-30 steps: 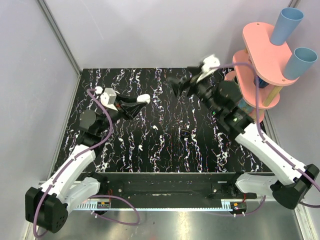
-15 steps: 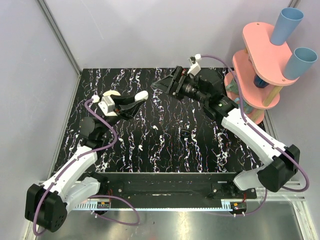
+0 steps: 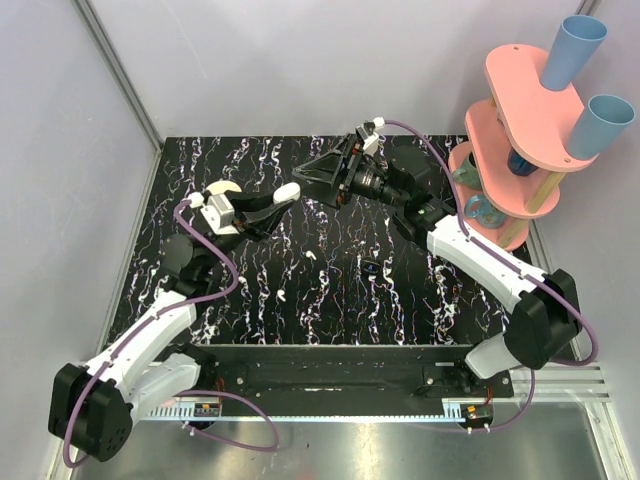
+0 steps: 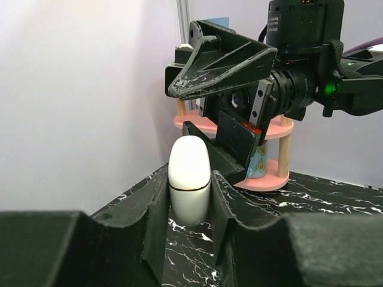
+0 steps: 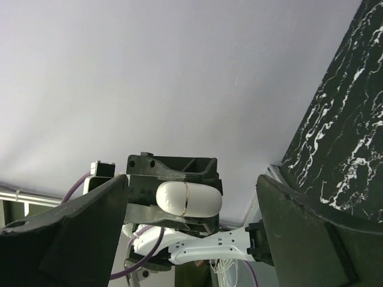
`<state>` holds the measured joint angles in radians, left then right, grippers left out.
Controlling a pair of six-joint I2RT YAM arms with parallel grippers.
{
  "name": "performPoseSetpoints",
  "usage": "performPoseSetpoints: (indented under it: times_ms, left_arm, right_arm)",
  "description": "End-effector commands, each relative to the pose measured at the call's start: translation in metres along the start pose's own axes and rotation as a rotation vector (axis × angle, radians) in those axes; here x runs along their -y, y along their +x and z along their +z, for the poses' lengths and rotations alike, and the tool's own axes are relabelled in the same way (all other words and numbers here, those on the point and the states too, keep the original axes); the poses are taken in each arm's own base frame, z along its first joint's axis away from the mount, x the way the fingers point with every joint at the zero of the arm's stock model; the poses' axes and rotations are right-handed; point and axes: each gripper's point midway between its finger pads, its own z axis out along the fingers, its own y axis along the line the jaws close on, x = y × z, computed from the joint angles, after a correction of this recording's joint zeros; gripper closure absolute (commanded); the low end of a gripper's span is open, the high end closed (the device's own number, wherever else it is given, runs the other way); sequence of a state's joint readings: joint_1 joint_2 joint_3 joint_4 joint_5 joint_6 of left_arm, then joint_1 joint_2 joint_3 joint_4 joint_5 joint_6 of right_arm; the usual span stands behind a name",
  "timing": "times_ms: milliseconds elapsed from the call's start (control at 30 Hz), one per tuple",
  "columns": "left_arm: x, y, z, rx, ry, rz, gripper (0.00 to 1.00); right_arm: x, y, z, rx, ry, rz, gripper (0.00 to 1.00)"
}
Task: Insert the wireless bluetooth earbuds into the charging case
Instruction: Pass from the left arm to the right
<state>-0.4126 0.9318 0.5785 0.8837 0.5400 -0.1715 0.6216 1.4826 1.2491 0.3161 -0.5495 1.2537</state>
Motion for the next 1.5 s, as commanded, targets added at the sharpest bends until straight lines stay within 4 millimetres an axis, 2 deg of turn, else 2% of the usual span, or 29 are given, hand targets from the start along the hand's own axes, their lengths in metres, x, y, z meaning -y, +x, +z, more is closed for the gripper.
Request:
performPoseSetpoints:
  times_ms: [0,267,667,1000,1167,1200,1467]
  left_arm:
    - [-0.005,-0.015,0.002,0.063,-0.027,0.063,1.0]
    - [-0.01,-0.01,0.007,0.057,-0.046,0.06,1.0]
    - [-0.007,-0.008,0.015,0.056,-0.028,0.053,1.0]
    - [-0.008,-0.003,0.015,0.039,-0.036,0.053,1.0]
    - [-0.009,-0.002,0.016,0.026,-0.038,0.051,1.0]
    - [-0.008,-0.001,0.016,0.022,-0.034,0.047,1.0]
    - [-0.006,0.004,0.019,0.0,-0.022,0.024,1.0]
  right_arm:
    - [-0.023,0.002,-0.001,-0.037,-0.096,0.0,0.07]
    - [-0.02,0.006,-0.003,-0.062,-0.075,0.005,0.12]
    - [-0.016,0.01,0.004,-0.112,-0.07,0.021,0.2]
    - [-0.021,0.009,0.002,-0.105,-0.085,0.001,0.46]
    - [-0.019,0.008,0.002,-0.105,-0.057,-0.048,0.53]
    - [-0.024,0.007,0.001,-0.096,-0.059,-0.068,0.56]
    - [-0.021,0.001,-0.005,-0.05,-0.003,-0.15,0.58]
